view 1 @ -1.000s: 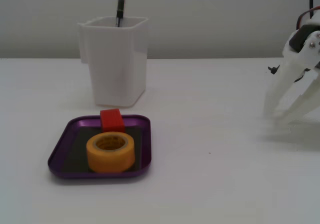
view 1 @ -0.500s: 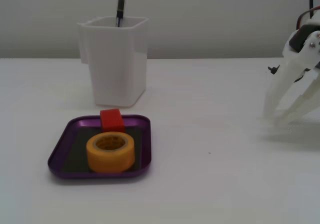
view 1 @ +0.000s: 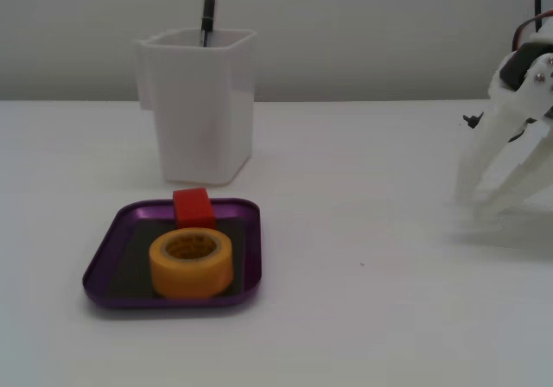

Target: Pick up the red cube and place it in the box.

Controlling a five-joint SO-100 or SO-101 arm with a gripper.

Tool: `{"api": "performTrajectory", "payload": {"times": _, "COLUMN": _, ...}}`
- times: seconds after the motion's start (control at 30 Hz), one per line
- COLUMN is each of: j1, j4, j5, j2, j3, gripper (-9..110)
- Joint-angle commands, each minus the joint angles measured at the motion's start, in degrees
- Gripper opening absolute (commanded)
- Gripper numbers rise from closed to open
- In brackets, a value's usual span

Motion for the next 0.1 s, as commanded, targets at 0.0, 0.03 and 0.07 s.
{"api": "performTrajectory", "payload": {"times": 0.0, "j1": 0.0, "j4": -0.3, "j5": -0.1, "j2": 5.7, "j3": 0.4, "gripper": 2}}
{"api": "performTrajectory", "payload": {"times": 0.03, "j1": 0.0, "j4": -0.3, "j5": -0.1, "j2": 5.7, "j3": 0.4, "gripper": 2}}
{"api": "performTrajectory", "payload": {"times": 0.07, "j1": 0.0, "j4": -0.3, "j5": -0.1, "j2": 5.7, "j3": 0.4, "gripper": 2}}
